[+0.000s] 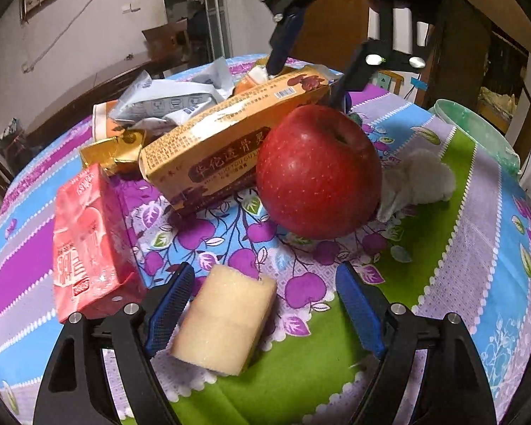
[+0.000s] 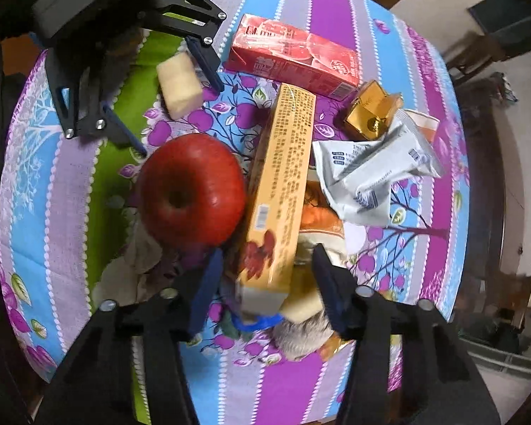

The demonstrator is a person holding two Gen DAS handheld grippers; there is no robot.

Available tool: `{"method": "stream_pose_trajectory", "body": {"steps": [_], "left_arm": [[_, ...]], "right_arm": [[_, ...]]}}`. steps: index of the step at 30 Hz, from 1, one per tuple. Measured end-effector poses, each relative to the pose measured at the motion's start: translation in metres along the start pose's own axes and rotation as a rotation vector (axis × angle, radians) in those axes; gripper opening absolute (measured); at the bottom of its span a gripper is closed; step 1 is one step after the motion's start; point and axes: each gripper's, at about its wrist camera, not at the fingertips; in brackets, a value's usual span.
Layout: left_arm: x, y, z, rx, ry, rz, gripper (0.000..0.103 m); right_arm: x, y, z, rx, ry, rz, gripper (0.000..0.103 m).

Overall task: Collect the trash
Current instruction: 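Grasp the long orange box with the right gripper while the left grasps the yellow sponge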

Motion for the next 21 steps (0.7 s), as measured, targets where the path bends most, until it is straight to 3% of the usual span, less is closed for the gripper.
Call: {"method": "stream_pose_trajectory", "body": {"steps": [6,9,12,13,21], "left_arm": [[-0.005,0.003,0.007,0.030,0.016,-0.024,0.081],[-0.006,0.004,0.006,0.012,0.009,-0.040,0.057],[-0.003,0.008,0.003,-0.005,0.003,-0.058,0.039],[-0.002,0.010,0.002,-0.004,0.001,-0.068,0.037],[0.017,-0.003,-0.027,-0.064,-0.024,-0.038,0.032]], "right_arm": [[-0.011,0.001,0.018,-0.013,0.057,-0.069,0.036],[-0.008,0.002,0.019,-0.028,0.054,-0.027,0.031],[0.000,0.013,0.012,-0.002,0.051,0.017,0.030],[0.004,0.017,0.010,0.015,0.045,0.032,0.030],[0.038,0.062,-0.049,0.133,-0.184,0.172,0.025]]}}
Point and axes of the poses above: each gripper's, at about its wrist camera, not at the fingertips, and z roughly the way its jaws point, y to its left, x to its underside, and after that the axes turned 9 degrees about -x, right-handed
